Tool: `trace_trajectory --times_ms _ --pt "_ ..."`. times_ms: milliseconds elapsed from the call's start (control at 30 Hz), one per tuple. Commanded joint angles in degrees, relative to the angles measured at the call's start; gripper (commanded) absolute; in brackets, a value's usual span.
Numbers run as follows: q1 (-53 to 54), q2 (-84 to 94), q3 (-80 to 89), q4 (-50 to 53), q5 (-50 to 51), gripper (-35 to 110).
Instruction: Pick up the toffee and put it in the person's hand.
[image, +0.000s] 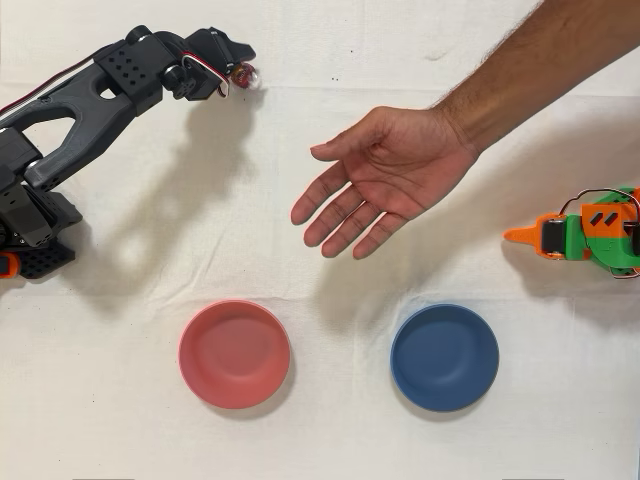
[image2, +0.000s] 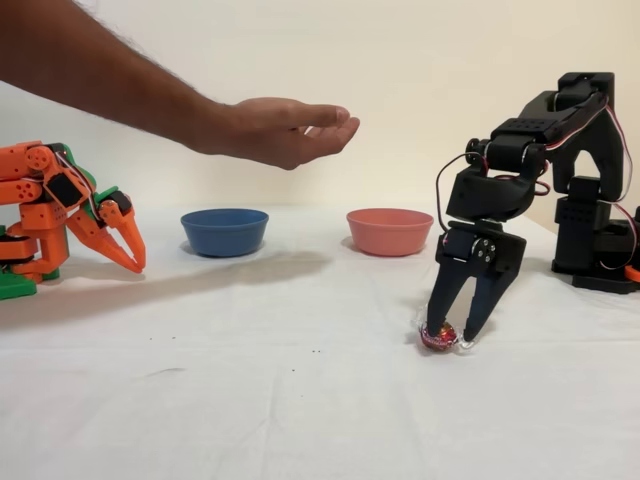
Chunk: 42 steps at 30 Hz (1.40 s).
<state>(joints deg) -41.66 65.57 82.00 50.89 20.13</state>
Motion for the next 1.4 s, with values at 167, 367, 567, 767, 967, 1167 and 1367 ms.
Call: trace_trajectory --times_ms 167,367,567,767,967,1167,1367 --pt "-0.3 2.4 -0.5 1.1 2.1 24" --pt "1.7 2.5 0.4 1.2 3.7 24" --pt "3.3 2.5 1.0 2.0 4.9 24" --pt "3.7 2.2 2.0 1.6 4.9 23" --pt "3.4 1.5 2.4 1.4 6.1 21" --pt "2.8 1.2 1.6 0.4 5.8 17" --pt "2.1 1.7 0.6 -0.1 4.3 16"
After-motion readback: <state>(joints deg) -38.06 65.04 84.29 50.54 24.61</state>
